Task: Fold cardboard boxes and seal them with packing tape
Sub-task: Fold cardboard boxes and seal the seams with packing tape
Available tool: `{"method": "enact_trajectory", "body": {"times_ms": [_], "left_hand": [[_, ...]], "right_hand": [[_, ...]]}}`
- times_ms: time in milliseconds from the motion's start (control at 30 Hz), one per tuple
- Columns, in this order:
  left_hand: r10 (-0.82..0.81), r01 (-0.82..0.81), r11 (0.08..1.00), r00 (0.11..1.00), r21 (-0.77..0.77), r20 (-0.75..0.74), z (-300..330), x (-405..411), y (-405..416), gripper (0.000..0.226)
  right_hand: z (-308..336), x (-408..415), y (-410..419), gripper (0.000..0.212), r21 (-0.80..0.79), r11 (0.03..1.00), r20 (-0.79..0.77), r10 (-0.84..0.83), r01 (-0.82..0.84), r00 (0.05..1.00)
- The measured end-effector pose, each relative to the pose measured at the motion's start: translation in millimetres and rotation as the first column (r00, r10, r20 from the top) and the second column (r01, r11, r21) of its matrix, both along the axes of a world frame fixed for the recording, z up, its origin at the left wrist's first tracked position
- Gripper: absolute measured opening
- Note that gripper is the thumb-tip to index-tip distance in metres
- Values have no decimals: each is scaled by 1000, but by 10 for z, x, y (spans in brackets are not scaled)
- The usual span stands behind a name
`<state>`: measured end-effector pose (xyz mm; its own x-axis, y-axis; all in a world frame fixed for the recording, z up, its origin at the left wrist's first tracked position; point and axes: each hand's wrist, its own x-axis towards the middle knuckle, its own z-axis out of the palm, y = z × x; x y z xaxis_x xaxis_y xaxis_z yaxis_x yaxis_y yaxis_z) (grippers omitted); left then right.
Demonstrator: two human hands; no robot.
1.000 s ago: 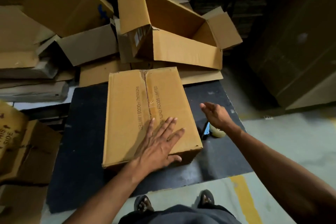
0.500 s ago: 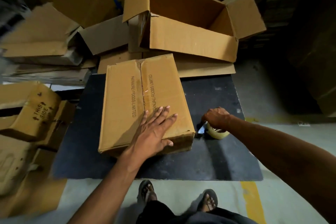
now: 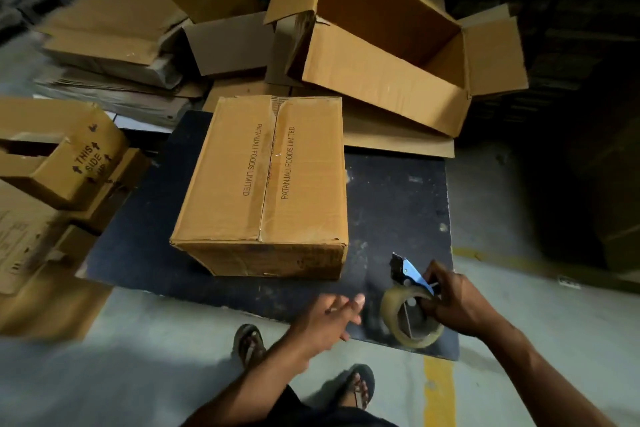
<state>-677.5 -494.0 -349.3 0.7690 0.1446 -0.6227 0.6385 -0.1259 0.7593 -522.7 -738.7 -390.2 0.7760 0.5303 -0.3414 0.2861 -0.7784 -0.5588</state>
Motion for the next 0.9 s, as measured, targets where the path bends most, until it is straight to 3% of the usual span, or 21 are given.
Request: {"method": "enact_trajectory", "body": {"times_ms": [67,200,267,367,467,533,667,733,833,900], "left_hand": [[38,-67,976,990,-207,-139,-23,22,-170,53],[158,-209,908,973,-364,-165,245,201,-332,76],[141,-170,918,984,-358,-105,372,246,-293,81],[112,-100,942,994,-319,18,580,173,-205,65],[215,-180,948,970,-262,112,703,38,-91,69],[377,-329,873,923,-361,71,803,-45,26,67],[642,-557,557,759,-616,-106,983,-133,309,34],[740,-631,504,667,-590,-81,1049,-168,478,12],[849,-772,522,510,-362,138,1055,-231,950,15],[860,-834,502,452,-230,239,1003,-318,1321,14]], "right_hand": [[143,-126,-24,41,42,999,33,-1,-1,999],[388,-345,50,61,-23,995,211,98,-95,973],[448,-398,101,71,-58,988,321,154,-143,934],[566,-385,202,83,-145,969,452,245,-201,858],[778,-379,360,86,-161,951,483,309,-264,819],[997,-387,529,83,-113,938,482,341,-329,807],[1518,-404,1072,71,117,888,464,347,-445,815],[1715,-442,1399,72,124,848,482,403,-516,778],[1861,-484,1887,75,0,801,486,524,-599,700],[1898,-458,2155,78,-92,745,428,628,-660,650]]}}
